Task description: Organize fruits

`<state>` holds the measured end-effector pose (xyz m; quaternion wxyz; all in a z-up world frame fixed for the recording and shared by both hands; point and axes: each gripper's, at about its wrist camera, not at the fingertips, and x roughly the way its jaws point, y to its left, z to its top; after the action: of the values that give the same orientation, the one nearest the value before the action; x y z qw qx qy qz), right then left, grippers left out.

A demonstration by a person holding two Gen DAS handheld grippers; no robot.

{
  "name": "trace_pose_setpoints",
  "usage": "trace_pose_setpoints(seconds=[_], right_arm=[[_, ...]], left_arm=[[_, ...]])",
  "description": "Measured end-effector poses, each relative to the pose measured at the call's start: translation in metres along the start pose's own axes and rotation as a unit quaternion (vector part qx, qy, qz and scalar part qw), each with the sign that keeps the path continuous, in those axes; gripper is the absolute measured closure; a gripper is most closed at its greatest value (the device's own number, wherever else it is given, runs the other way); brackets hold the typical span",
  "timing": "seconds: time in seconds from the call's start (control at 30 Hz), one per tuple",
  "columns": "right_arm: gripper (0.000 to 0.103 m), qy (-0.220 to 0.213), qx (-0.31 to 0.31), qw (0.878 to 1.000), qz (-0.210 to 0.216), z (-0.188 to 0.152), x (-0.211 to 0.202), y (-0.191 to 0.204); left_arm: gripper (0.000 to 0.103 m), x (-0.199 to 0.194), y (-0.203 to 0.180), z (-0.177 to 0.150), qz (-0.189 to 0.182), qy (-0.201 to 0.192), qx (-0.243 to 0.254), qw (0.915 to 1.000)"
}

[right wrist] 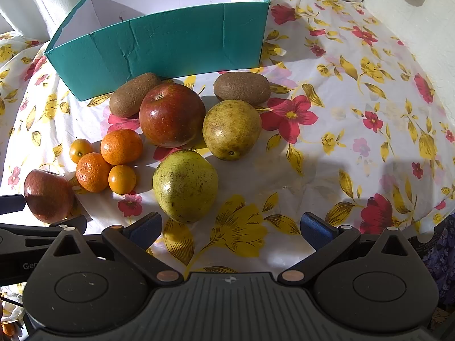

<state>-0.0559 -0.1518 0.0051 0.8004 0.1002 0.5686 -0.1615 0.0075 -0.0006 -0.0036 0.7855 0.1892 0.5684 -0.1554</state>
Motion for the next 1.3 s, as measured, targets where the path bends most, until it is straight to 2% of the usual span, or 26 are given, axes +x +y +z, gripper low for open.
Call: trace_pose_setpoints(seconds=[1.07, 1.3], right_arm=[[0.000, -0.013, 0.000, 1.000, 0.005, -0.003, -0.007, 0.000], [0.000, -0.020, 0.002, 1.000, 0.018, -0.003, -0.007, -0.003]], left_arm=[[0.009, -0.010, 0.000, -0.002, -0.008, -0.009, -0.005, 0.9999], [0.010, -0.013, 0.001, -0.003, -0.024, -0.025, -0.011, 0.9993]])
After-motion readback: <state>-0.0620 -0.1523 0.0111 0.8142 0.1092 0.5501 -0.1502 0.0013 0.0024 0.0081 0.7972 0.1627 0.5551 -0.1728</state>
